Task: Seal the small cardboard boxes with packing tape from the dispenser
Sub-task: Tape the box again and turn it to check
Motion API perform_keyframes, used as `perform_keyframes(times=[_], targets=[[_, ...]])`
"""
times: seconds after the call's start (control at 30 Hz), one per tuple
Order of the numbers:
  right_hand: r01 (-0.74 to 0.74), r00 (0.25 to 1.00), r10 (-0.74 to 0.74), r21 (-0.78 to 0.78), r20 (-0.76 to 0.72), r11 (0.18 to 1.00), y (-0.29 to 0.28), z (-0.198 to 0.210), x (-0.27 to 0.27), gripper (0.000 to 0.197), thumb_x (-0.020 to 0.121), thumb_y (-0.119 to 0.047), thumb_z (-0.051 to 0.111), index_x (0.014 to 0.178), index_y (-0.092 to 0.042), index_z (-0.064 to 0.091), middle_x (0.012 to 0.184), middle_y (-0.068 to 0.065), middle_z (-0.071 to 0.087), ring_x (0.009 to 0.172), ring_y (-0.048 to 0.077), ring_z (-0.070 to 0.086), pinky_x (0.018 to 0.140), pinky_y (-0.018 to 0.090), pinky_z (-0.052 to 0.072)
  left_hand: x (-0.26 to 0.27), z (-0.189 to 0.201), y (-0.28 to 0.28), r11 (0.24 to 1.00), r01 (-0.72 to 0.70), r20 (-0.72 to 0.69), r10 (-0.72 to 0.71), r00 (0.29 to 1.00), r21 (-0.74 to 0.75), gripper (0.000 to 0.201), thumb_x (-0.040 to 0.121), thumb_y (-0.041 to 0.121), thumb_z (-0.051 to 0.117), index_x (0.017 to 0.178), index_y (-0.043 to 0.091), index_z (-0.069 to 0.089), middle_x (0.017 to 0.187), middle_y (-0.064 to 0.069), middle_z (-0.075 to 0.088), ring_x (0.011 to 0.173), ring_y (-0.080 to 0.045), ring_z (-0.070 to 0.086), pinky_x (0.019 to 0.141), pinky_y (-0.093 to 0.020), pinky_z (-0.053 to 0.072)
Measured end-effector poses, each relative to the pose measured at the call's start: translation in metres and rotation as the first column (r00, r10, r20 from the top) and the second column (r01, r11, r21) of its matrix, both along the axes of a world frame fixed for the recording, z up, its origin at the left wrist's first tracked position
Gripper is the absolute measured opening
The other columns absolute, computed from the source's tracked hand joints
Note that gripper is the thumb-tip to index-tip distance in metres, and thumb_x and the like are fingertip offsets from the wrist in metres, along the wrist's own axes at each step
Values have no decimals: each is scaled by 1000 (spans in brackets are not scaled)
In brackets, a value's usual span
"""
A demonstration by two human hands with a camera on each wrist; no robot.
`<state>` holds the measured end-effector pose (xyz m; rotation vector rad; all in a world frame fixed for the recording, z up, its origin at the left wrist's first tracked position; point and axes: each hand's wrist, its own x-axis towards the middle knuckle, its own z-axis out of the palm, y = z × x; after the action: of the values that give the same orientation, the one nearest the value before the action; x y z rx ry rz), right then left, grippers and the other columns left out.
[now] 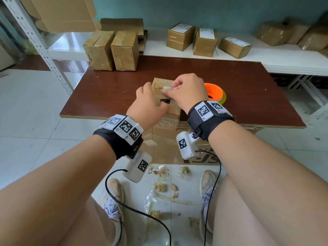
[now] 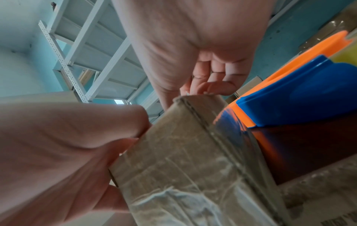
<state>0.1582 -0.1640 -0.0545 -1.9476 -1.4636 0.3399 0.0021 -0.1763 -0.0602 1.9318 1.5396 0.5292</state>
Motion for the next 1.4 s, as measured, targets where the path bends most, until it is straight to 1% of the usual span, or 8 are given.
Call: perform_keyframes(times=[0.37,0.53,0.77,0.87,0.93,1.13,1.27,1.4], targets=[[78,995,-69,-121,72,990,-3,-1,8,87,74,-73,80,142,-23,57,136,0,53,105,17,58,81,34,50,4,-2,-5,1000,-9,-64,10,998,24,61,101,31,51,156,15,29,152,-11,42,113,-37,60,96,-50,53],[11,990,-32,-146,-140,989,-1,-8,10,106,77,-68,82,159,-14,42,161,4,46,142,22,50,114,36,42,4,-4,-4,1000,-6,-50,7,999,29,60,101,30,50,153,8,29,152,-11,43,111,-37,62,95,-52,54],[-2,957,-19,-72,-289,997,0,-10,7,102,74,-58,90,156,-16,47,153,2,54,136,16,54,105,29,45,0,-5,5,989,-35,120,53,991,-141,64,98,34,51,153,10,28,109,-8,66,84,-27,63,74,-42,51],[-34,946,33,3,-322,999,-2,-10,5,98,74,-52,91,156,-18,49,153,-1,54,138,11,51,101,23,40,-2,-7,8,976,-121,290,170,942,-180,11,105,36,45,103,25,47,102,0,60,91,-24,60,78,-42,51],[-76,944,85,40,-318,996,-3,-8,1,93,78,-49,90,156,-20,49,156,-2,52,142,10,48,105,23,40,-2,-9,13,968,-172,370,229,900,-180,31,108,46,42,92,21,51,93,1,59,85,-22,56,73,-38,45],[-24,855,106,166,-507,986,-3,3,-14,64,109,-52,46,160,-13,43,161,2,49,148,10,44,124,30,34,-6,-10,18,952,-304,570,269,776,-35,50,107,59,43,124,20,71,110,4,73,103,-13,68,97,-40,55],[4,799,135,230,-585,973,-9,14,-16,63,110,-56,37,158,-16,46,160,-1,51,147,10,44,119,22,32,-4,-4,10,973,-207,660,88,746,105,44,99,64,59,111,24,73,85,13,73,80,-2,67,80,-34,55],[-13,759,198,290,-620,957,-8,13,-18,84,95,-80,36,150,-20,57,141,-5,68,133,10,60,119,42,45,-3,-3,8,975,-166,724,8,690,148,44,90,49,82,129,31,71,114,16,79,107,-3,74,96,-38,61]])
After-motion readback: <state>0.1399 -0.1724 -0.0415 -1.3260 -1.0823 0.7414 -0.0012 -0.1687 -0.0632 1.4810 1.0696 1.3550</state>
